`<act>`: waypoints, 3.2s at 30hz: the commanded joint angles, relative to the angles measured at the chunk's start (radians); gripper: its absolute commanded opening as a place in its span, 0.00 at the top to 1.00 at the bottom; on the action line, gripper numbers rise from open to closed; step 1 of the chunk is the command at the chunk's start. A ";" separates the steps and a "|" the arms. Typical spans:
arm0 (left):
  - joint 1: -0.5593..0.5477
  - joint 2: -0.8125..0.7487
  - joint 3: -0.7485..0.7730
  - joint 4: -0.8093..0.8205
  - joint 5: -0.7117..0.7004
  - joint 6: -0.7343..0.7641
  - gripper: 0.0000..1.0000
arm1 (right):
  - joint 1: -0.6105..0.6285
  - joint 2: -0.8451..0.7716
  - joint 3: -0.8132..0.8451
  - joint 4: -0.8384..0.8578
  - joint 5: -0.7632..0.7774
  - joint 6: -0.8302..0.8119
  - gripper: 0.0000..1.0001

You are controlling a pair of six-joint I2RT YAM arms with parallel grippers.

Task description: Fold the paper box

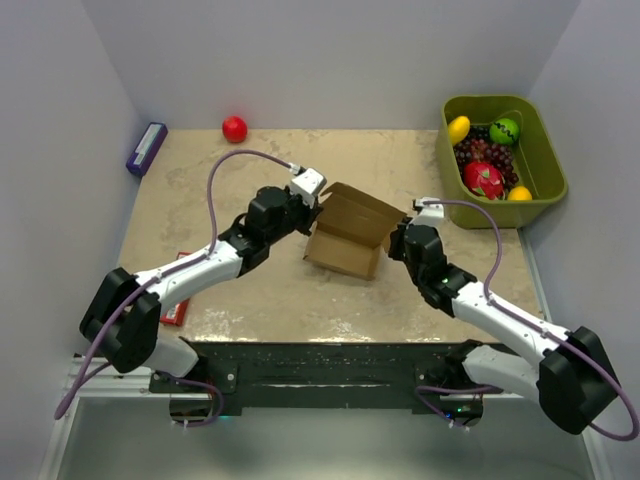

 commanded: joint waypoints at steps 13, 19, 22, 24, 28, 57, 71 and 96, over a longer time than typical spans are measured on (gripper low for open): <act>-0.055 0.038 -0.253 0.380 -0.230 -0.178 1.00 | 0.136 0.052 -0.044 0.247 0.205 0.034 1.00; -0.090 0.073 -0.319 0.460 -0.280 -0.221 1.00 | 0.196 0.089 -0.065 0.227 0.287 0.105 1.00; -0.116 0.087 -0.349 0.491 -0.313 -0.227 1.00 | 0.216 0.090 -0.080 0.215 0.320 0.140 1.00; -0.122 0.099 -0.365 0.500 -0.327 -0.235 1.00 | 0.222 0.093 -0.090 0.201 0.333 0.168 1.00; -0.130 0.111 -0.390 0.508 -0.340 -0.248 1.00 | 0.242 0.104 -0.103 0.178 0.354 0.224 1.00; -0.213 0.045 -0.525 0.523 -0.436 -0.336 1.00 | 0.319 -0.056 -0.140 -0.081 0.298 0.410 0.89; -0.239 0.075 -0.445 0.549 -0.397 -0.383 1.00 | 0.322 -0.007 -0.196 0.063 0.302 0.383 1.00; -0.280 0.048 -0.539 0.557 -0.560 -0.273 1.00 | 0.323 -0.284 -0.111 -0.338 0.098 0.367 0.21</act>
